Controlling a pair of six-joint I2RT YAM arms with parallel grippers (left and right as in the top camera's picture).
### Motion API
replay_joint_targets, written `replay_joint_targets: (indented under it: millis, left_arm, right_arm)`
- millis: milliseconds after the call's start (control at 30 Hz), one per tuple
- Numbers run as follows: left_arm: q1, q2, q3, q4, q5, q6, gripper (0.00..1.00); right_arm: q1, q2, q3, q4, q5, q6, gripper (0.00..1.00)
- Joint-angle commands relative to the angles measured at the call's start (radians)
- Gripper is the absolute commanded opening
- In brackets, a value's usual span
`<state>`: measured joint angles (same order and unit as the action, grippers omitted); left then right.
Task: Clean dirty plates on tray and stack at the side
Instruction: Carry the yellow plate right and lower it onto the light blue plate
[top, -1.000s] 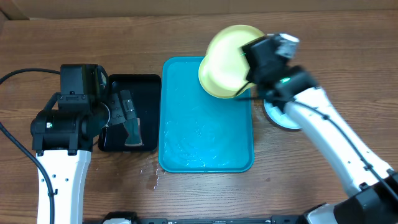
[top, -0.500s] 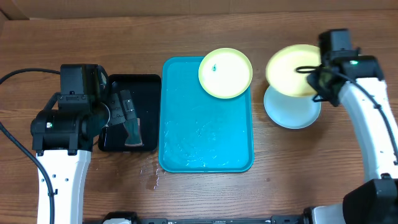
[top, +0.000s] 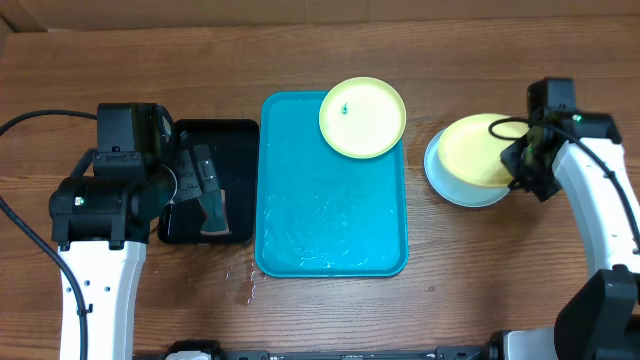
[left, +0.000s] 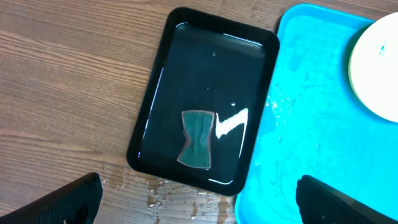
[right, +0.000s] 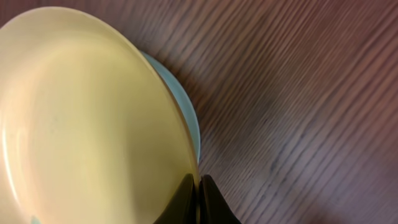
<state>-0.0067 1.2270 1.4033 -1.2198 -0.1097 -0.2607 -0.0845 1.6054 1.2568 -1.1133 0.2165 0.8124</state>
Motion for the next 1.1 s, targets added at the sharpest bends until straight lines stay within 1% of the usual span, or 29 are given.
replay_joint_targets:
  millis: [0,267,400,600,700,867,933,967,1000,1067]
  left_arm:
    - [0.003,0.003,0.013,0.001,-0.009,-0.016,1.00]
    - [0.003,0.003,0.013,0.001,-0.009,-0.016,1.00]
    - [0.003,0.003,0.013,0.001,-0.009,-0.016,1.00]
    - [0.003,0.003,0.013,0.001,-0.009,-0.016,1.00]
    - [0.003,0.003,0.013,0.001,-0.009,-0.016,1.00]
    - [0.003,0.003,0.013,0.001,-0.009,-0.016,1.00]
    - [0.003,0.003,0.013,0.001,-0.009,-0.016,1.00]
    - [0.003,0.003,0.013,0.001,-0.009,-0.016,1.00]
    - [0.003,0.003,0.013,0.001,-0.009,-0.016,1.00]
    - [0.003,0.003,0.013,0.001,-0.009,-0.016,1.00]
  right_arm:
    - [0.000,-0.027,-0.078,0.063,-0.062,0.032,0.04]
    - [0.000,-0.027,-0.220,0.234,-0.091,0.038,0.04]
    - [0.000,-0.027,-0.263,0.295,-0.091,0.038,0.04]
    - [0.000,-0.027,-0.304,0.343,-0.090,0.038,0.05]
    - [0.000,-0.027,-0.304,0.364,-0.090,0.038,0.08]
    - [0.000,-0.027,-0.304,0.382,-0.091,0.037,0.09]
    - [0.000,-0.027,-0.304,0.378,-0.090,0.037,0.17]
    - [0.000,-0.027,-0.304,0.375,-0.091,0.037,0.23]
    - [0.000,-0.027,-0.304,0.372,-0.091,0.037,0.27]
    - [0.000,-0.027,-0.304,0.367,-0.090,0.037,0.38]
